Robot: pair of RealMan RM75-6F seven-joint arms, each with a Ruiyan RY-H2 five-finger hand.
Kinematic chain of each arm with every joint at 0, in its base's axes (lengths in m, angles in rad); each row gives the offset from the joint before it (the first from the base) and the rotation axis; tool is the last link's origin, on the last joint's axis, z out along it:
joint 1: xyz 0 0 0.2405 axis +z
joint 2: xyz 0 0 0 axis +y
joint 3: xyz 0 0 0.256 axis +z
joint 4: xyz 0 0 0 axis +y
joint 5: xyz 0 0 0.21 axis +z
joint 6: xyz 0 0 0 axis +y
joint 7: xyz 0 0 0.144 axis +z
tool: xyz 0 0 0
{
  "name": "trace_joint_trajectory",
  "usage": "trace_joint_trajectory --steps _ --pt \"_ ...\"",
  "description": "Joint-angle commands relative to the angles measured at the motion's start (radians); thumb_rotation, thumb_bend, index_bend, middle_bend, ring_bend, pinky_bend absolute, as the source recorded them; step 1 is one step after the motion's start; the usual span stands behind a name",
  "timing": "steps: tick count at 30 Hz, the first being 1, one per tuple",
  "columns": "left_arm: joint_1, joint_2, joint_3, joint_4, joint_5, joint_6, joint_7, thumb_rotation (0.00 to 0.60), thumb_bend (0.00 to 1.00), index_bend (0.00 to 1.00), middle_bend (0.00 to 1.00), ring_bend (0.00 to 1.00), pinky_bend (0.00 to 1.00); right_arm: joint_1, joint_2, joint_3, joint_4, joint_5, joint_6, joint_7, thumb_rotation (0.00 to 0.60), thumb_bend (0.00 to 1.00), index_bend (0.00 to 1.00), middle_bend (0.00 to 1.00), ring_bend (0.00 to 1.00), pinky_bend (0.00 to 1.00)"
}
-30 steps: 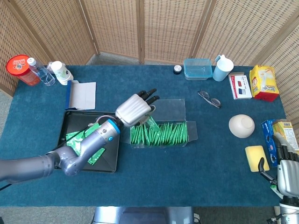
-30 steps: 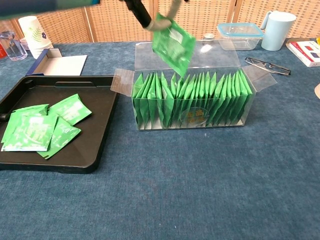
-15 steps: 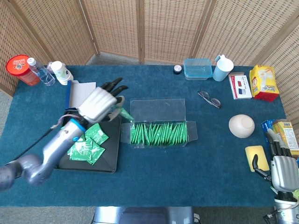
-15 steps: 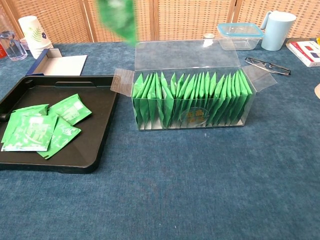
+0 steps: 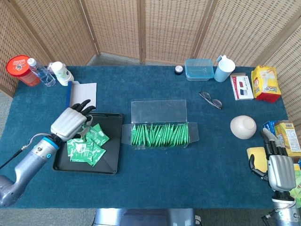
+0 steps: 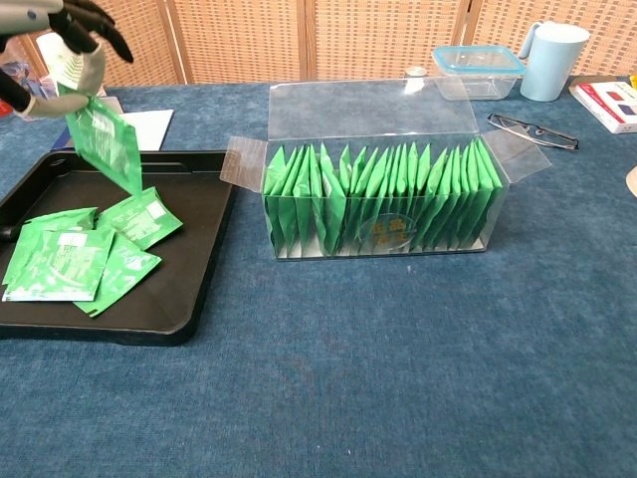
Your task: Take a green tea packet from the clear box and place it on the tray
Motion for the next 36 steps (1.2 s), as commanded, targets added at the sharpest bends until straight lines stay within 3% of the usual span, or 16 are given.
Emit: trace_joint_trajectory --steps 1,4,9,11,17,26,36 --pt "0.007 -0.017 0.005 0.017 0.006 -0.006 0.003 0.579 0.44 0.54 0.18 0.03 0.20 -0.001 0.003 0.000 -0.004 0.000 0.003 -0.003 0.285 0.58 0.00 0.09 0.09 0.17" --pt "0.010 -0.038 0.007 0.031 0.010 -0.017 0.009 0.569 0.44 0.49 0.18 0.03 0.20 -0.004 0.004 -0.002 -0.007 0.001 0.006 -0.004 0.283 0.58 0.00 0.09 0.09 0.17" --pt "0.009 -0.052 0.013 0.037 -0.011 -0.061 0.034 0.472 0.44 0.26 0.14 0.01 0.20 -0.009 0.006 -0.002 -0.006 0.008 0.012 -0.001 0.283 0.58 0.00 0.09 0.09 0.17" --pt "0.011 -0.047 0.010 0.028 -0.031 -0.073 0.034 0.462 0.43 0.21 0.13 0.00 0.20 -0.009 0.007 -0.001 -0.004 0.011 0.013 0.003 0.284 0.58 0.00 0.09 0.09 0.17" --pt "0.046 -0.009 -0.004 -0.003 -0.050 -0.032 0.026 0.454 0.43 0.19 0.12 0.00 0.20 -0.003 0.013 0.004 0.001 0.013 0.008 0.009 0.282 0.58 0.00 0.09 0.09 0.17" --pt "0.275 0.133 0.046 -0.127 0.029 0.243 -0.081 0.451 0.43 0.19 0.12 0.00 0.20 0.040 0.018 0.010 -0.001 0.004 -0.042 -0.007 0.283 0.58 0.00 0.09 0.09 0.17" --pt "0.550 0.194 0.156 -0.153 0.113 0.492 -0.151 0.452 0.43 0.19 0.12 0.00 0.20 0.092 0.034 -0.006 -0.034 -0.023 -0.118 -0.068 0.285 0.58 0.00 0.09 0.09 0.17"
